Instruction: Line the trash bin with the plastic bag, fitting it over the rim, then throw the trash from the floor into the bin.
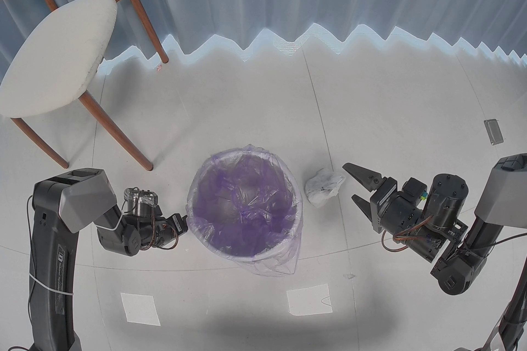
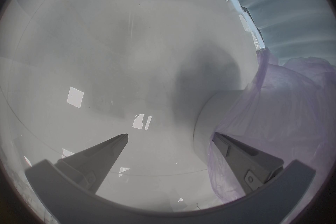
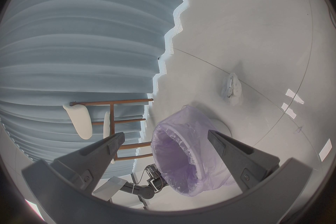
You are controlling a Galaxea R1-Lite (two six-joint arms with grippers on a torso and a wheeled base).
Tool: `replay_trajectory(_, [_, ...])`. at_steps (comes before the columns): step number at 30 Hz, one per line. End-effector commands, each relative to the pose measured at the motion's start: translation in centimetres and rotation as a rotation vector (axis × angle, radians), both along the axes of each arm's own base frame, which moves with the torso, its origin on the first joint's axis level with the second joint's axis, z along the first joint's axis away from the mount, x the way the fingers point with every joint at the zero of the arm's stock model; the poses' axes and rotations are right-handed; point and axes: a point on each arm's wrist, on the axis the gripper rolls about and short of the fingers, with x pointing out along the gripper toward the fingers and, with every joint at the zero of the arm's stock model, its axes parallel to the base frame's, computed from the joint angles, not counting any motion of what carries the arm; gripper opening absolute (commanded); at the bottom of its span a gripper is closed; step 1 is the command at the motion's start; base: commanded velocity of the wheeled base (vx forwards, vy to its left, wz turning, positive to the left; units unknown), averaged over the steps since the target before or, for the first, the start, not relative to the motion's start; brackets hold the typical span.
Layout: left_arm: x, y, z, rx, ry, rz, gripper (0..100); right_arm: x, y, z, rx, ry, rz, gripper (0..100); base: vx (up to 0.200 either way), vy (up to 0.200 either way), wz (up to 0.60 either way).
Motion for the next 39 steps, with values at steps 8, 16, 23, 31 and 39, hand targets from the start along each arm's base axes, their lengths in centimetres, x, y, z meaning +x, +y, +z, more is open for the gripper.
replay_trajectory(8, [1.6, -0.3, 1.3, 0.017, 0.068, 0.012, 100, 0.0, 0.0, 0.0, 0.004, -0.011, 0.001, 100, 0.000, 0.000, 0.00])
replay_trajectory(16, [1.6, -0.5, 1.3, 0.024, 0.126, 0.010, 100, 0.0, 0.0, 0.0, 0.003, -0.010, 0.001, 100, 0.000, 0.000, 0.00])
replay_trajectory(23, [1.8, -0.6, 1.5, 0.035, 0.221, 0.007, 100, 0.1, 0.1, -0.2, 0.001, -0.006, 0.001, 100, 0.000, 0.000, 0.00])
replay_trajectory(31, [1.3, 0.1, 2.7, 0.056, 0.156, 0.040, 100, 0.1, 0.1, -0.3, -0.001, -0.002, 0.001, 100, 0.000, 0.000, 0.00])
replay_trajectory(39, [-1.4, 1.6, 9.7, 0.021, 0.009, 0.058, 100, 0.2, 0.1, -0.2, 0.002, -0.007, 0.001, 100, 0.000, 0.000, 0.00])
